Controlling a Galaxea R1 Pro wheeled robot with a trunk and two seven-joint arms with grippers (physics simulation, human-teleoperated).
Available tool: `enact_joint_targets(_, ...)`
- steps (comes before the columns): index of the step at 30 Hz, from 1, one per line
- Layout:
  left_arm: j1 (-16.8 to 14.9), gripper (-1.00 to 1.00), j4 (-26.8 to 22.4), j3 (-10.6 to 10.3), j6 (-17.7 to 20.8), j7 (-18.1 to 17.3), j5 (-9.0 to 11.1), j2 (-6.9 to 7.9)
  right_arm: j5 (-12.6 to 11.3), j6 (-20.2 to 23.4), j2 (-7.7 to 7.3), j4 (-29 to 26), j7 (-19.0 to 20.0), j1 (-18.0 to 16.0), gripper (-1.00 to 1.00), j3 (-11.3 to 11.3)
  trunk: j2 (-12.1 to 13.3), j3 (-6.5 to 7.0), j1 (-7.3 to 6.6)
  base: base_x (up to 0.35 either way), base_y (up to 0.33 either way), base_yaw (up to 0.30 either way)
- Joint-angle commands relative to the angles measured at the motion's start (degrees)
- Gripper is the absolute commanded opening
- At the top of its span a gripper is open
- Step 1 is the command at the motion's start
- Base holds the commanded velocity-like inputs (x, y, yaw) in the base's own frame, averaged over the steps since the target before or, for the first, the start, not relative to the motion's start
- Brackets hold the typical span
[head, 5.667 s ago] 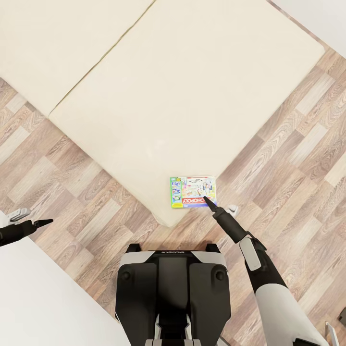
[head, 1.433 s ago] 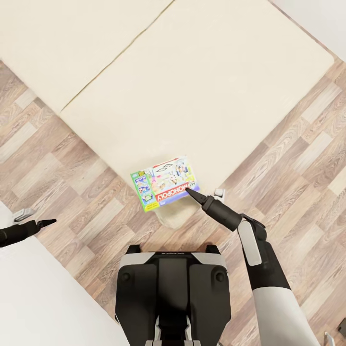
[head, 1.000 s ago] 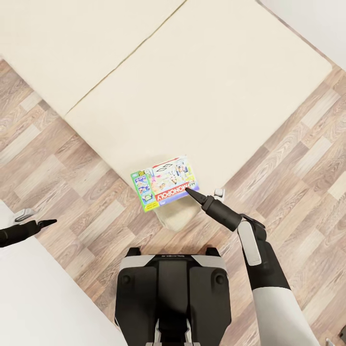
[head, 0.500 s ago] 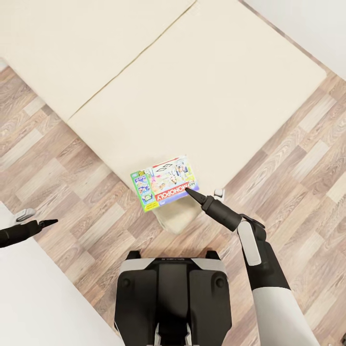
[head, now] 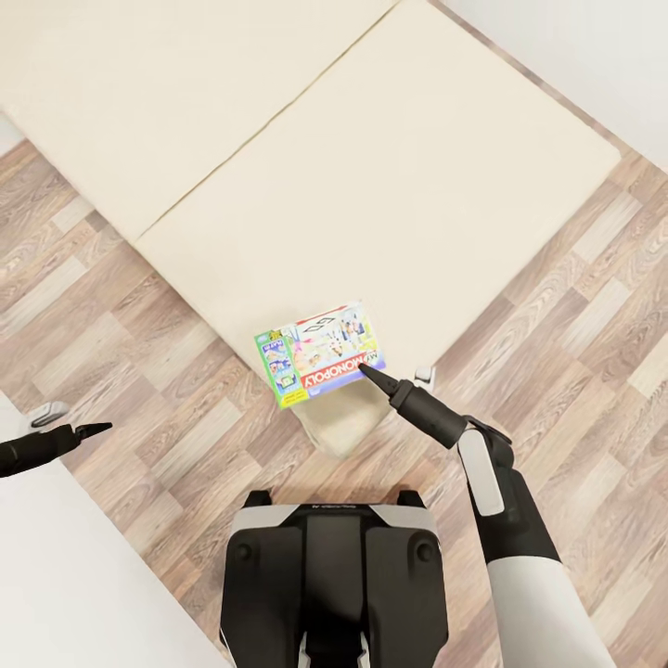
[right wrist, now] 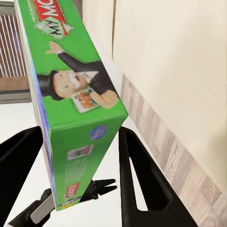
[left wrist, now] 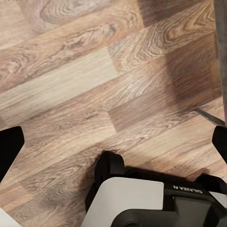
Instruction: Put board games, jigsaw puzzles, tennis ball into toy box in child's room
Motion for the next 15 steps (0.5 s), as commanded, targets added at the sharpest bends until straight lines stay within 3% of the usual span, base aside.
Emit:
enact_joint_targets(1, -0.02, 1.00, 0.02, 0.09, 0.35, -0.10, 0.17, 0.00, -0.13, 0.31, 0.07, 0.11, 0.13, 0.04, -1.00, -0.13, -0.06, 0.06, 0.03, 0.000, 0.000, 0.000)
enact_joint_targets(10, -0.02, 1.00, 0.02, 0.08, 0.35, -0.08, 0.17, -0.05, 0.11, 0.14, 0.09, 1.02, -0.86, 0.33, -1.00, -0.08, -0.06, 0.92, 0.03, 0.000, 0.000, 0.000)
enact_joint_targets(15, 0.00, 1.00, 0.02, 0.08, 0.35, -0.08, 0.11, -0.35, -0.02, 0.16, 0.12, 1.40, -5.79, 0.16, -1.00, -0.13, -0.06, 1.40, 0.03, 0.000, 0.000, 0.000)
